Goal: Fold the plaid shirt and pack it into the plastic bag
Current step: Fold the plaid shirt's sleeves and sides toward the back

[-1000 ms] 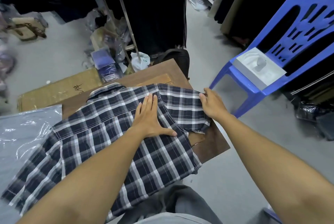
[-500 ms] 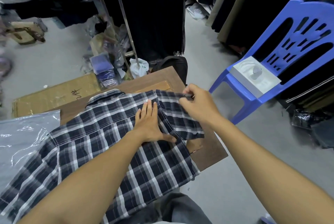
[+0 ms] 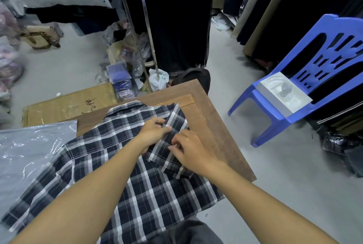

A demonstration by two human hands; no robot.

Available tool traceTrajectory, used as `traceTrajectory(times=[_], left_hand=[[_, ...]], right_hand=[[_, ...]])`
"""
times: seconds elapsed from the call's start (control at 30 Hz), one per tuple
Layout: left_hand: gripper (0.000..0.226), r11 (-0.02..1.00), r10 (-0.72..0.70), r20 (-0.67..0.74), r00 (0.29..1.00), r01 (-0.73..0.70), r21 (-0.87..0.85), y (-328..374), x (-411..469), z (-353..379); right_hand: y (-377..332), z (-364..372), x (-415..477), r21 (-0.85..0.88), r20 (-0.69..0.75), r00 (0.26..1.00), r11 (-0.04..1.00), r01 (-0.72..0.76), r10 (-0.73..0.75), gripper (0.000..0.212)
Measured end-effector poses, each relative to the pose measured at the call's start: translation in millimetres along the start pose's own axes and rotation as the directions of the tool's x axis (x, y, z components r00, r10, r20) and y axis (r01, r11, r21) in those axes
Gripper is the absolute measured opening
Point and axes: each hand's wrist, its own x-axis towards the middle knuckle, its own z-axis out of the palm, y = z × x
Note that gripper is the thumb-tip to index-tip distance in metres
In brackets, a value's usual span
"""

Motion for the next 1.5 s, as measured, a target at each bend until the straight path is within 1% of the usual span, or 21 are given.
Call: traceTrajectory(times=[0.07,0.17,0.23,0.3,0.37,0.4,0.47,0.5,0.53,0.57,0.63,0.73,0.87,0.93,1.0,1.03,1.1,1.23,1.37,1.43,1.5], left_hand=[[0.046,0.991,0.052,-0.060,0.997,-0.044,0.127,0,-2,6],[0.042,0.989,0.058,-0.114,0.992,-0.041,0.142,-4,5,8],[0.038,0.985,0.076,-0.165,0.983,-0.049,0.163,-6,7,8],[0.037,0.945,0.172,-0.200,0.965,-0.105,0.310,-7,6,10],[0.043,0.806,0.388,-0.181,0.904,-0.238,0.542,-8,5,14],[0.046,0.694,0.515,-0.125,0.848,-0.326,0.642,-8,6,16],[0.051,0.367,0.680,0.103,0.726,-0.459,0.809,-7,13,19],[0.053,0.214,0.686,0.212,0.697,-0.470,0.856,-6,19,20],[0.058,0.129,0.646,0.268,0.715,-0.448,0.885,-6,26,19],[0.064,0.103,0.593,0.277,0.756,-0.413,0.905,-7,32,16],[0.071,0.112,0.510,0.263,0.819,-0.367,0.924,-12,44,12],[0.077,0.107,0.457,0.278,0.845,-0.363,0.926,-17,50,9],[0.067,0.166,0.373,0.299,0.878,-0.380,0.910,-8,50,5],[0.063,0.211,0.431,0.327,0.841,-0.446,0.870,-4,46,-2],[0.058,0.256,0.557,0.304,0.773,-0.508,0.822,-5,35,-17],[0.055,0.289,0.599,0.264,0.756,-0.511,0.809,-9,29,-27],[0.047,0.379,0.617,0.154,0.771,-0.464,0.801,-22,19,-53],[0.038,0.526,0.563,-0.098,0.821,-0.264,0.809,-65,-2,-118],[0.029,0.749,0.413,-0.374,0.830,-0.076,0.658,-108,-31,-179],[0.028,0.829,0.311,-0.498,0.809,0.024,0.558,-131,-48,-203],[0.025,0.884,0.164,-0.583,0.795,0.145,0.445,-157,-69,-225]], right_hand=[[12,1,1,-0.156,0.072,0.997,0.988,0.001,0.010,0.052],[24,8,-6,-0.333,0.231,0.972,0.942,0.049,0.031,0.089],[34,20,-12,-0.380,0.264,0.964,0.919,0.102,0.002,0.093],[43,29,-18,-0.407,0.258,0.966,0.902,0.142,-0.036,0.089],[51,35,-21,-0.424,0.235,0.970,0.891,0.162,-0.065,0.087],[53,36,-21,-0.431,0.224,0.972,0.887,0.168,-0.075,0.087],[54,38,-21,-0.439,0.215,0.973,0.881,0.176,-0.087,0.086],[55,39,-21,-0.442,0.215,0.973,0.879,0.179,-0.090,0.086],[55,39,-21,-0.442,0.214,0.972,0.878,0.181,-0.092,0.085],[56,39,-21,-0.441,0.220,0.971,0.879,0.182,-0.091,0.085],[57,39,-21,-0.442,0.231,0.969,0.877,0.188,-0.091,0.085],[56,39,-21,-0.449,0.248,0.965,0.874,0.189,-0.081,0.085],[46,28,-12,-0.449,0.238,0.969,0.877,0.171,-0.067,0.092],[40,21,2,-0.431,0.178,0.981,0.889,0.152,-0.082,0.089],[37,19,17,-0.418,0.167,0.984,0.899,0.127,-0.062,0.095],[36,22,24,-0.432,0.195,0.980,0.893,0.130,-0.048,0.099],[37,30,30,-0.477,0.269,0.963,0.866,0.152,-0.021,0.102],[37,32,36,-0.532,0.289,0.957,0.833,0.151,0.011,0.098],[1,38,61,-0.509,0.177,0.969,0.826,0.242,-0.174,0.090],[-36,55,74,-0.454,0.253,0.928,0.814,0.363,-0.273,0.089],[-78,80,79,-0.370,0.395,0.858,0.798,0.475,-0.328,0.091]])
